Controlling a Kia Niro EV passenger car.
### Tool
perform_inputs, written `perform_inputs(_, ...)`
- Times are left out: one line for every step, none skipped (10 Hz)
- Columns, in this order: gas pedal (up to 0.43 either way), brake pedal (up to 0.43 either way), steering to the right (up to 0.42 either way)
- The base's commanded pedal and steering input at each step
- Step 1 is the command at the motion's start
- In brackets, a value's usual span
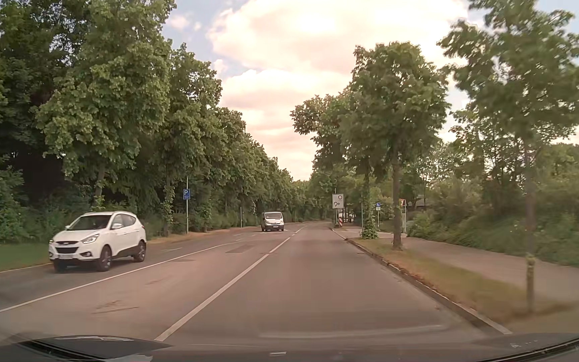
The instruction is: Follow the waypoints while adhering to traffic rules and regulations
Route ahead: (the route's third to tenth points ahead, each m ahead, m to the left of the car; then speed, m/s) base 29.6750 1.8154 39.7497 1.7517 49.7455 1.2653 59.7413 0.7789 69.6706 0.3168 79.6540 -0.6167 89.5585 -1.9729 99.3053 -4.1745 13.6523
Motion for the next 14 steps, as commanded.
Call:
perform_inputs(0.378,0.012,-0.003)
perform_inputs(0.339,0.012,-0.003)
perform_inputs(0.311,0.012,-0.003)
perform_inputs(0.287,0.006,-0.003)
perform_inputs(0.268,0.012,-0.002)
perform_inputs(0.24,0.012,-0.001)
perform_inputs(0.228,0.012,0.0)
perform_inputs(0.22,0.006,0.001)
perform_inputs(0.22,0.012,0.001)
perform_inputs(0.209,0.012,0.001)
perform_inputs(0.209,0.012,0.001)
perform_inputs(0.209,0.012,0.001)
perform_inputs(0.197,0.012,0.001)
perform_inputs(0.197,0.012,0.001)
